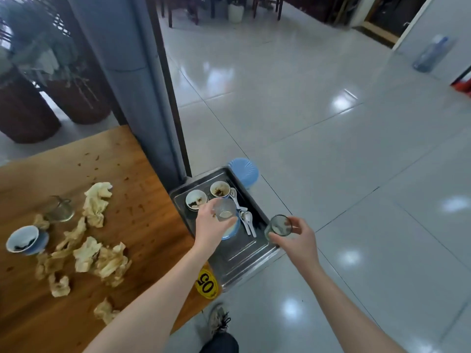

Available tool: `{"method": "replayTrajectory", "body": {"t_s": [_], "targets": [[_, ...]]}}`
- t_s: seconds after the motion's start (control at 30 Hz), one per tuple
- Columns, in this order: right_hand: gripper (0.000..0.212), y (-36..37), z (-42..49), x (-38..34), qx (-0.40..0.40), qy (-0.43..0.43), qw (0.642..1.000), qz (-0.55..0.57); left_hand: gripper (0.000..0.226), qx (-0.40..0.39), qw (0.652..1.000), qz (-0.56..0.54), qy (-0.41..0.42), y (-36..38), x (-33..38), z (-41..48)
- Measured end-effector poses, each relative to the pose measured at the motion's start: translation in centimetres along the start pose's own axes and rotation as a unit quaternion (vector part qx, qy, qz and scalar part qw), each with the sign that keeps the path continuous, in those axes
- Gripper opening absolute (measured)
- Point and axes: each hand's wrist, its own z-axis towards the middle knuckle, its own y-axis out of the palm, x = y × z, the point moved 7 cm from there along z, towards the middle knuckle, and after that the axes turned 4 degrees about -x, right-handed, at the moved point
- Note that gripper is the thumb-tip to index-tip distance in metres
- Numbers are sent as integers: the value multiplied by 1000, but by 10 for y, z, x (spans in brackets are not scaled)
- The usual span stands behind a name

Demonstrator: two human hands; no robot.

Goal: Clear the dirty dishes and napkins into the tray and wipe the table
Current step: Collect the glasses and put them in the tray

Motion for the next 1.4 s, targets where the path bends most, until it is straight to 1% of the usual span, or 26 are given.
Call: {"method": "replayTrajectory", "body": {"t_s": [0.13,0.3,0.4,0.5,0.63,0.8,0.93,1.1,1.27,1.4], "targets": [[50,-15,34,7,3,4,1000,-10,58,-3,1000,8,-13,25,4,20],[54,-13,77,24,-35,11,999,-24,56,11,999,9,-31,49,-6,33],[54,-6,106,38,-80,8,996,-38,56,40,997,-3,-66,65,-19,36],[54,1,133,53,-136,-4,989,-62,60,79,990,-14,-115,84,-38,32],[53,11,163,81,-206,-11,974,-92,58,122,979,-38,-159,113,-65,25],[54,30,183,129,-272,9,955,-116,62,138,967,-39,-209,146,-106,21],[54,48,187,169,-294,31,947,-128,62,130,960,-34,-245,170,-141,26],[55,77,186,226,-326,37,933,-149,62,103,957,-23,-271,202,-190,39],[52,100,187,273,-332,37,929,-161,61,107,954,-10,-282,219,-231,48],[50,114,193,290,-323,31,933,-154,62,100,955,-11,-280,231,-250,54]]}}
